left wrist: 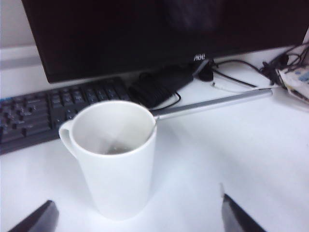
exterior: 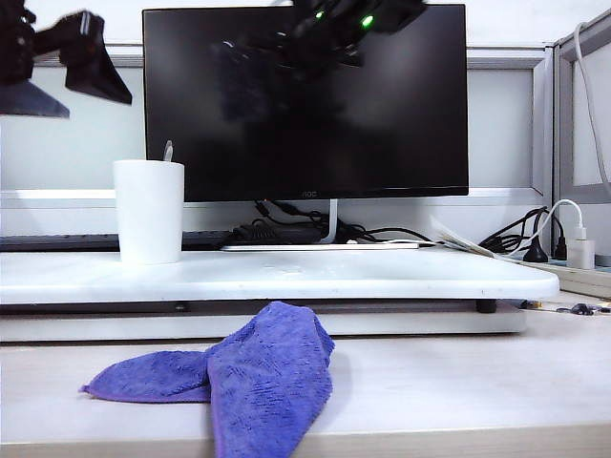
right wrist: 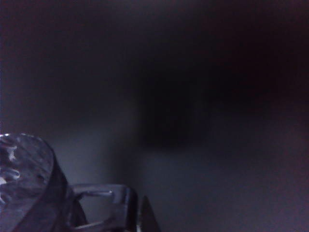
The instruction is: Carefully pick up the black cup and pour some water from the black cup into the white cup.
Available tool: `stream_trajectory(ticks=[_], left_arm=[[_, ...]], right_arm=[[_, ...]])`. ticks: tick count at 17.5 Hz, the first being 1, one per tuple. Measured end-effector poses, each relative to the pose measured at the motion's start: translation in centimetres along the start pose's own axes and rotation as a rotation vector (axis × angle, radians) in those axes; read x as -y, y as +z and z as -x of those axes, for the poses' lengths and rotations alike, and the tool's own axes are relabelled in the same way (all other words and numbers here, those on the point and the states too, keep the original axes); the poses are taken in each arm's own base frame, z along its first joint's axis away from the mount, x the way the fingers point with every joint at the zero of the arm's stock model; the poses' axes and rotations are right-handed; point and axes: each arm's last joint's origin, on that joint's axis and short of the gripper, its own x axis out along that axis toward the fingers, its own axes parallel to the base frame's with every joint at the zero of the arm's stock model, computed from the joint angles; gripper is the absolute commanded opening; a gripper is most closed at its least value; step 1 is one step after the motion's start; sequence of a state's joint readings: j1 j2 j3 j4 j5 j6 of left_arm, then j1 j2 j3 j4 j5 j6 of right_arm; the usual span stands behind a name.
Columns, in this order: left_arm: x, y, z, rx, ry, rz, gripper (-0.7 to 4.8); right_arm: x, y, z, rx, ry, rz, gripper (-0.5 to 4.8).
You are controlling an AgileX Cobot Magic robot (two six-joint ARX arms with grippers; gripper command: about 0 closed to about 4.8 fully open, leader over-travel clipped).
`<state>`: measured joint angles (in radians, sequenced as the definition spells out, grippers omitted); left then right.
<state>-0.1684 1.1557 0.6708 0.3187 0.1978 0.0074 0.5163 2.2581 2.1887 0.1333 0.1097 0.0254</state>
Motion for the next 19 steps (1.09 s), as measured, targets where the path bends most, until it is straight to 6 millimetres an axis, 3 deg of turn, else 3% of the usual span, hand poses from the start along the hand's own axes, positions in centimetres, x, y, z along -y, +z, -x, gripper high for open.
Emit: stream_trajectory(ticks=[3,10,12,15,19], left_arm=[[0.0,0.1,0.1,0.002,0.0,0.0,4.79],[0.1,0.3,0.5,0.005,0.0,-0.001,4.79],[0.1,0.3,0.6,0.003,0.0,-0.001,4.79],[0.1,0.4,0.6,0.004,0.0,0.0,4.79],[0.1,0.4,0.6,0.004,0.0,-0.001,4.79]], right_arm=[[1.4,-1.0,0.3,-0.156,-0.03,0.001,-0.06],[1.2,-4.7,0.3,-0.408,0.021,0.008,-0.06],[1.2,-5.6,0.0,-0.437,0.022,0.009,-0.06],[1.2,-9.5,-1.0,-0.505,0.036,0.007,-0.06],[1.0,-10.9,-1.7,-0.49,0.094,-0.007,-0.06]])
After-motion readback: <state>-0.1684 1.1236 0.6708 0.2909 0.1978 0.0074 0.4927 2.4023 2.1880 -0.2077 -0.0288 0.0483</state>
